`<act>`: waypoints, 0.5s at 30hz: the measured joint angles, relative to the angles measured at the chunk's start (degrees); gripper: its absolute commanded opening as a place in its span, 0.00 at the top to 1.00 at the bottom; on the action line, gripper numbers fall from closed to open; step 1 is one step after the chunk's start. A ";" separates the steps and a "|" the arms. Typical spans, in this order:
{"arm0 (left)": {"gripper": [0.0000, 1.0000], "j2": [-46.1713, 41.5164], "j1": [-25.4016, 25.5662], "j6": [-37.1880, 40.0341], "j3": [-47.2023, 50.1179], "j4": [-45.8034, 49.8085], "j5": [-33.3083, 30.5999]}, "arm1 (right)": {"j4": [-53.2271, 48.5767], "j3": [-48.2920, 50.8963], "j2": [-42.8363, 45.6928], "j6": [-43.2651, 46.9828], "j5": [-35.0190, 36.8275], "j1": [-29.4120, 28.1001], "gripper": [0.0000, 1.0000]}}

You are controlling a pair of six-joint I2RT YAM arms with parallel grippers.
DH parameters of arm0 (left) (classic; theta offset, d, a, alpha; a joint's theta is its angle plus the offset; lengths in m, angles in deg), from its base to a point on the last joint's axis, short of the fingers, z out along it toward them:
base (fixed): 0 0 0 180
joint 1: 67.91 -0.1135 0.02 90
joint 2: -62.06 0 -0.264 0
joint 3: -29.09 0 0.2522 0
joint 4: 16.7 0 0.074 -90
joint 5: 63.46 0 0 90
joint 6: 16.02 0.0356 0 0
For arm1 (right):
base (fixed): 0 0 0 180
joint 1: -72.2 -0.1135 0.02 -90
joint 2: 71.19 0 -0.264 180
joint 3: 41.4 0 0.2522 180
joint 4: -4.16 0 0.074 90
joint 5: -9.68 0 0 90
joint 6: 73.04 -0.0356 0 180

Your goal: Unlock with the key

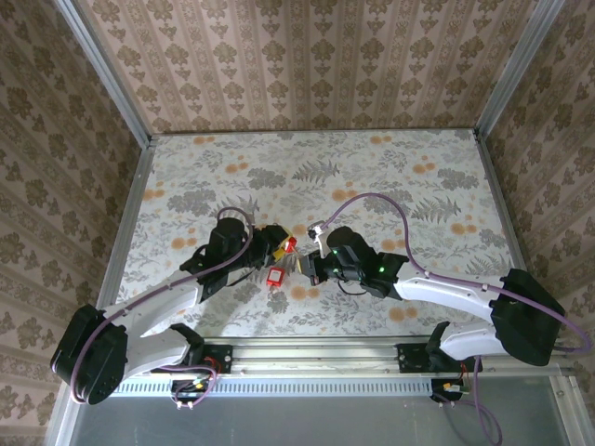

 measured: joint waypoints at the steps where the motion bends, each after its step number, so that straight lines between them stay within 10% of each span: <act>1: 1.00 0.00 0.00 0.17 0.00 0.02 0.00 | 0.02 0.00 0.00 0.00 0.00 0.00 1.00; 15: 1.00 0.00 -0.07 0.63 0.00 1.51 -0.66 | 1.20 -0.04 -2.32 -1.14 -0.42 0.13 1.00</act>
